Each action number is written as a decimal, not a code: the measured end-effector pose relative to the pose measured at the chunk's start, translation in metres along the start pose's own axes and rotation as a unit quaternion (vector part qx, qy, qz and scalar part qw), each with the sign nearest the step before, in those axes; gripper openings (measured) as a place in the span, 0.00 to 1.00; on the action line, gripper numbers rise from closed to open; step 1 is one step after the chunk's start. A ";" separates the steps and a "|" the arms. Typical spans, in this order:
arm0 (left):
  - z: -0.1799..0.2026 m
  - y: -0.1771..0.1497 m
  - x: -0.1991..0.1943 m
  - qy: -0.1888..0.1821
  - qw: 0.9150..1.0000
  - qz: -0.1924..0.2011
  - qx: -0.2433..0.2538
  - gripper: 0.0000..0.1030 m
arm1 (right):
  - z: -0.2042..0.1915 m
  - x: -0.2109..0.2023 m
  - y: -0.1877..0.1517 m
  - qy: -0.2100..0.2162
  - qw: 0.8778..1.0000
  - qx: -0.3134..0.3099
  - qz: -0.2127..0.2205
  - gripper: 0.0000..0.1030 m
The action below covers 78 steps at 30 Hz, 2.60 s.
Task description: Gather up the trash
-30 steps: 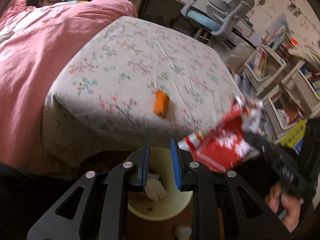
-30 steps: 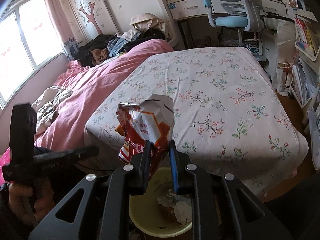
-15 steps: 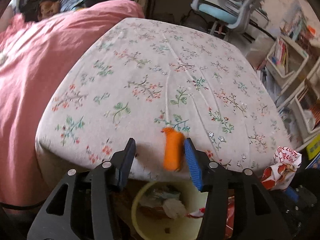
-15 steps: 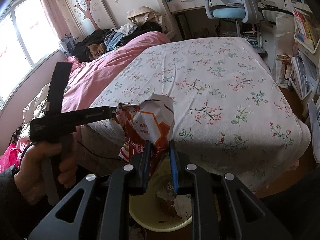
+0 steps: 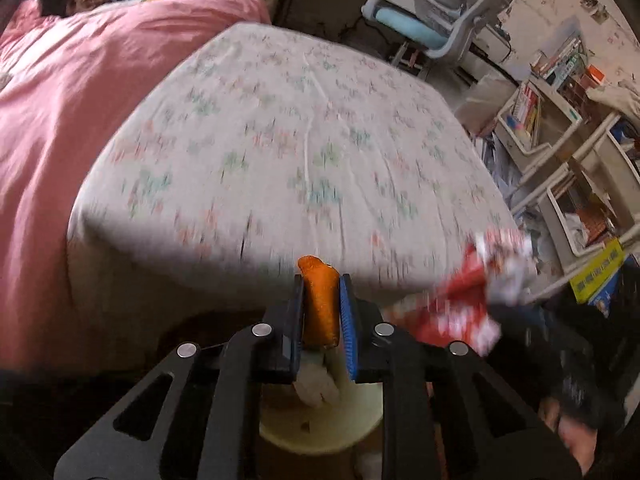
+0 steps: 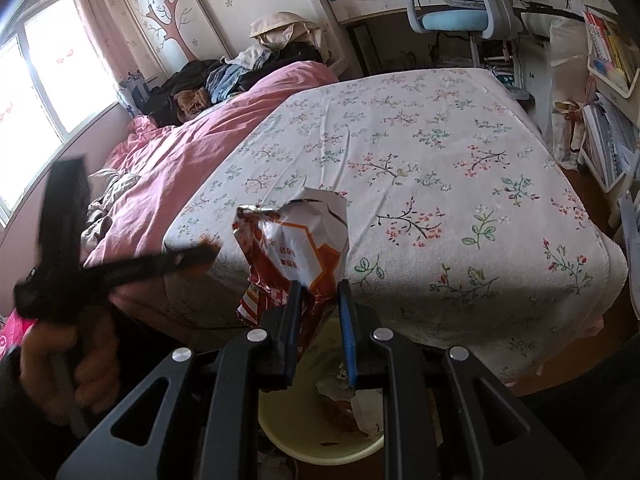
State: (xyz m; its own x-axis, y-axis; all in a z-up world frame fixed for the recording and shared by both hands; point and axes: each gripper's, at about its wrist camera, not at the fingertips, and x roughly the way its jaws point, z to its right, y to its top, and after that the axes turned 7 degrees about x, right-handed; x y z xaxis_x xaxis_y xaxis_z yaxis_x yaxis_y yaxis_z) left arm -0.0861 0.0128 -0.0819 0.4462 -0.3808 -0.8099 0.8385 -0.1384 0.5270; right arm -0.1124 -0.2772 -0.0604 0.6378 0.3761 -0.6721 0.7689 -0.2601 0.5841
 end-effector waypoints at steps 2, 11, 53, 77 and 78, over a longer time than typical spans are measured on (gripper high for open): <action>0.003 -0.017 0.004 0.003 1.000 -0.030 0.003 0.16 | -0.001 0.000 0.000 -0.003 1.000 -0.004 0.001 0.18; 0.007 -0.027 -0.003 0.047 0.999 -0.011 0.011 0.53 | -0.016 0.000 -0.009 -0.036 0.998 -0.052 0.003 0.18; -0.005 -0.015 -0.055 0.137 0.982 0.129 -0.016 0.91 | -0.021 -0.001 -0.014 -0.116 0.990 -0.053 0.067 0.86; 0.005 -0.014 -0.053 0.166 0.977 0.131 0.008 0.93 | -0.027 -0.005 -0.012 -0.136 0.984 -0.065 0.094 0.89; 0.005 -0.014 -0.053 0.165 0.977 0.131 0.009 0.93 | -0.027 -0.005 -0.012 -0.136 0.984 -0.065 0.094 0.89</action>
State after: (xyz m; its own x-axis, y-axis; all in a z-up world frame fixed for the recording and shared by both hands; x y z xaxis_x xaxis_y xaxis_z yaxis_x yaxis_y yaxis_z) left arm -0.1232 0.0308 -0.0449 0.7241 -0.0892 -0.6839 0.6776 -0.0923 0.7296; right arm -0.1257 -0.2515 -0.0517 0.7699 0.0751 -0.6338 0.6357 -0.1787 0.7510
